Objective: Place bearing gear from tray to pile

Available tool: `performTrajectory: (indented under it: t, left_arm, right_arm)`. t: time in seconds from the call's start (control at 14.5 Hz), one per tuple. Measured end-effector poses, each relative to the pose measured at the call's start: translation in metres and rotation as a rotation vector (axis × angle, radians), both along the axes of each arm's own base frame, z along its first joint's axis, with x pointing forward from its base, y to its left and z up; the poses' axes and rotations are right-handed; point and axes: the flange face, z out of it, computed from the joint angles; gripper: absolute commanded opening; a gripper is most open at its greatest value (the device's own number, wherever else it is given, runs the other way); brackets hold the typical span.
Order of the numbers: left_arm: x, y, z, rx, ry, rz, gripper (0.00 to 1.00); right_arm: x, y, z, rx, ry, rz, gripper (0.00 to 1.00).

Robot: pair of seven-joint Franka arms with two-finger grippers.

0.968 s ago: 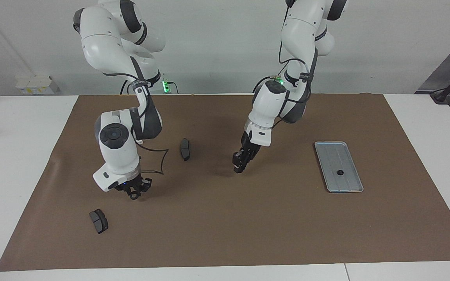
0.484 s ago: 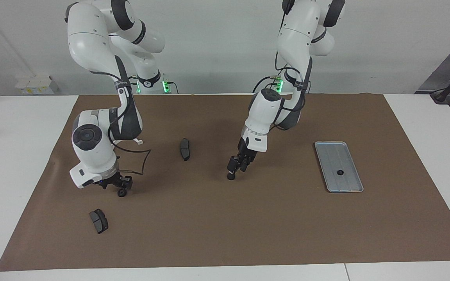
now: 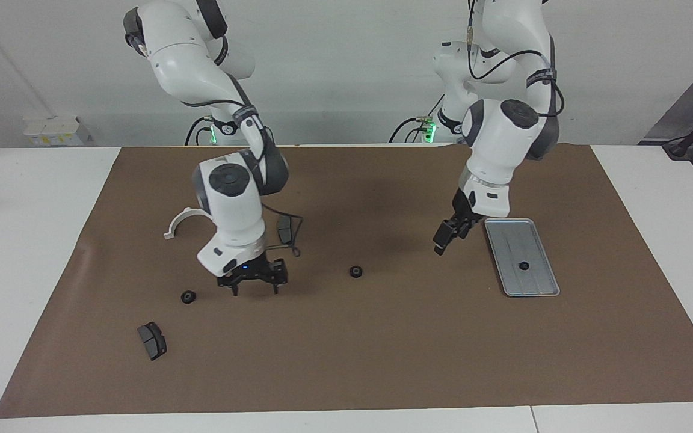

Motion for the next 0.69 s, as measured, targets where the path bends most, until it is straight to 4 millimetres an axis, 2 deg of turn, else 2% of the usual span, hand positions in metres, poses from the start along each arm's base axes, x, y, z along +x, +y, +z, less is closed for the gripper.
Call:
performTrajectory:
  t: [0.14,0.28,0.41,0.48,0.62,0.69]
  left_arm:
    - [0.009,0.047,-0.008,0.055,-0.012,-0.106,1.0]
    - [0.014,0.094,-0.015,0.097,-0.022,-0.222,1.0]
    - [0.017,0.131,-0.025,0.126,-0.026,-0.311,1.0]
    - [0.02,0.143,-0.033,0.139,-0.033,-0.337,1.0]
    - [0.028,0.158,-0.059,0.173,-0.05,-0.369,1.0]
    - [0.032,0.163,-0.076,0.184,-0.054,-0.379,0.95]
  right_arm:
    - [-0.024,0.067,-0.003,0.047,-0.027,0.025,1.0]
    - [-0.046,0.117,-0.014,0.082,-0.03,0.041,1.0]
    - [-0.061,0.144,-0.021,0.097,-0.028,0.065,1.0]
    - [-0.068,0.155,-0.023,0.104,-0.028,0.075,1.0]
    - [-0.082,0.176,-0.03,0.11,-0.017,0.081,0.97]
    - [-0.086,0.181,-0.036,0.108,-0.009,0.084,0.95]
